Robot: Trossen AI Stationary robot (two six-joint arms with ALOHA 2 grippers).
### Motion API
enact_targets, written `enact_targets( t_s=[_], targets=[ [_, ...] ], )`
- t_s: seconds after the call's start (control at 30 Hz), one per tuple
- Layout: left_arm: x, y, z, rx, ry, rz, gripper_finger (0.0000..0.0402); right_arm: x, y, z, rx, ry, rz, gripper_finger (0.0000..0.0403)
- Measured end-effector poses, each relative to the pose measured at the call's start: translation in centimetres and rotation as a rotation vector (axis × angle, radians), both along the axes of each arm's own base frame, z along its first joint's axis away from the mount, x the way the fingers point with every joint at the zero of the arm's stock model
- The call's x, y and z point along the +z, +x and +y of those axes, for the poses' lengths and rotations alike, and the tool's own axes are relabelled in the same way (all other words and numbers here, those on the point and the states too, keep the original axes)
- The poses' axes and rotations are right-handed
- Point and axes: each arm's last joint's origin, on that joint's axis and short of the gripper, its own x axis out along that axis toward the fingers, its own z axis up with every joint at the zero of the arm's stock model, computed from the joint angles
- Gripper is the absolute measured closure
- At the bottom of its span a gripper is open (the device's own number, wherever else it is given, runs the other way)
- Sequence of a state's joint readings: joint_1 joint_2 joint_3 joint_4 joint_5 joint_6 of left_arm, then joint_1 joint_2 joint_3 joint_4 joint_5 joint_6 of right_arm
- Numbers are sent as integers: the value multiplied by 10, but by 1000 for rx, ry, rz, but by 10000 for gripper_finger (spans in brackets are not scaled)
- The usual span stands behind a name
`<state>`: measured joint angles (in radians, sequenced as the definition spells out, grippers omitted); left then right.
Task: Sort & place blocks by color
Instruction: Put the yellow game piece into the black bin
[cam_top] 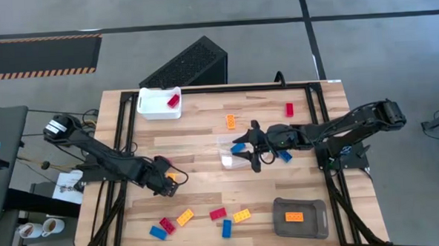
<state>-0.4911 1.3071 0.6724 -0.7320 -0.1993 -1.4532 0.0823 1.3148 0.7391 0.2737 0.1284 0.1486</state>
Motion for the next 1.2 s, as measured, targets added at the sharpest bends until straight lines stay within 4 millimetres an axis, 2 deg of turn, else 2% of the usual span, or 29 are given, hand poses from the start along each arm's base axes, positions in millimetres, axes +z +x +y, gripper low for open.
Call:
enact_targets(
  t_s=[0.13, 0.33, 0.47, 0.63, 0.73, 0.8, 0.87, 1.0, 1.1, 1.2],
  targets=[
    [-2, -1, 3, 48, 6, 31, 164, 0, 0, 0, 0, 0, -5, 159],
    [-9, 8, 1, 73, -12, 7, 111, 0, 0, 0, 0, 0, -4, 159],
    [-21, 14, -3, 61, -21, 40, 93, 0, 0, 0, 0, 0, -4, 159],
    [-38, 17, -5, 40, 2, 146, 94, 0, 0, 0, -2, 6, -4, 159],
    [-41, 20, -6, 17, 17, 160, 114, 0, 0, 0, -3, 7, -4, 159],
    [-38, 23, -8, -17, 33, 163, 141, 0, 0, 0, -3, 7, -3, 159],
    [-31, 29, -11, -70, 44, 148, 183, 0, 0, 0, -3, 8, -4, 159],
    [-22, 42, -18, -173, 32, 79, 293, 0, 0, 0, -3, 8, -3, 159],
    [-17, 47, -18, -239, 110, 19, 299, 0, 0, -1, -37, 22, -2, 159],
    [1, 53, -17, -285, 224, -106, 299, -1, -1, -3, -100, 30, 5, 159]
  ],
)
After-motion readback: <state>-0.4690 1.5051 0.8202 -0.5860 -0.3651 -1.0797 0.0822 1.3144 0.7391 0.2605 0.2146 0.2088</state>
